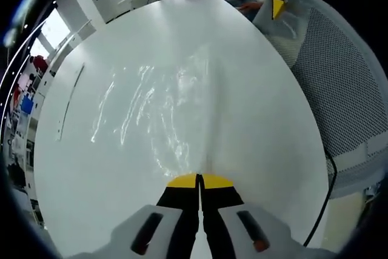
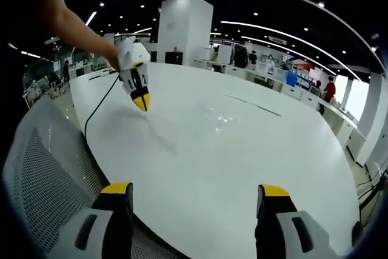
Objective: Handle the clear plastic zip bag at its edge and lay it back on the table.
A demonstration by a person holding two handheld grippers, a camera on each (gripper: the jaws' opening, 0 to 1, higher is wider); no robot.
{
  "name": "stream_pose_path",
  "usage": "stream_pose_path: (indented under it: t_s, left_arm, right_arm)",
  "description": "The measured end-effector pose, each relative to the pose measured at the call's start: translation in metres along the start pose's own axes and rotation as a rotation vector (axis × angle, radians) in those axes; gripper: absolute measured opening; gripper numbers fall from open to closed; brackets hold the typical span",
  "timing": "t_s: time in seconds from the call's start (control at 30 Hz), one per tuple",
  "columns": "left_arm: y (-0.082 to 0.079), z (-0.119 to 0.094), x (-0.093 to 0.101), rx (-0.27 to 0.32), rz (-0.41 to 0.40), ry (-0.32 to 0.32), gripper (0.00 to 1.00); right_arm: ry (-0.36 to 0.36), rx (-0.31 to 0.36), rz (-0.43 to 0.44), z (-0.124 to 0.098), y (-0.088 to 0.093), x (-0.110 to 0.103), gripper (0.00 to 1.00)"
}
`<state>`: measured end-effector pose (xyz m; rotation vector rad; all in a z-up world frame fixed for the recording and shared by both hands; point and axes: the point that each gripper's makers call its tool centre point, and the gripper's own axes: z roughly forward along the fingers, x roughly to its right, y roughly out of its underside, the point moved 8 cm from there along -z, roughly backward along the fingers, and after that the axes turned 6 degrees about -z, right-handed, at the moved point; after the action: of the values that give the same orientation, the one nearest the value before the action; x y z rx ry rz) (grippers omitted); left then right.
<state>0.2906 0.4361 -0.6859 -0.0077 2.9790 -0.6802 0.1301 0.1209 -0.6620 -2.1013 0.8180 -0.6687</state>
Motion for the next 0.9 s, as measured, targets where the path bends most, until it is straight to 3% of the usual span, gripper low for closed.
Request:
stream_pose_path:
  t_s: [0.27, 0.5, 0.9]
  left_arm:
    - [-0.002, -0.007, 0.009, 0.002, 0.0, -0.004, 0.0]
    - [-0.002, -0.013, 0.018, 0.006, 0.005, -0.014, 0.0]
    - [-0.002, -0.025, 0.037, 0.011, 0.017, -0.03, 0.0]
  right_arm:
    - [-0.037, -0.011, -0.061, 0.0, -0.008, -0.004, 0.78]
    - [-0.052, 0.015, -0.106, 0.001, -0.026, -0.006, 0.73]
    - [-0.099, 0.033, -0.147, 0.003, -0.041, -0.011, 0.67]
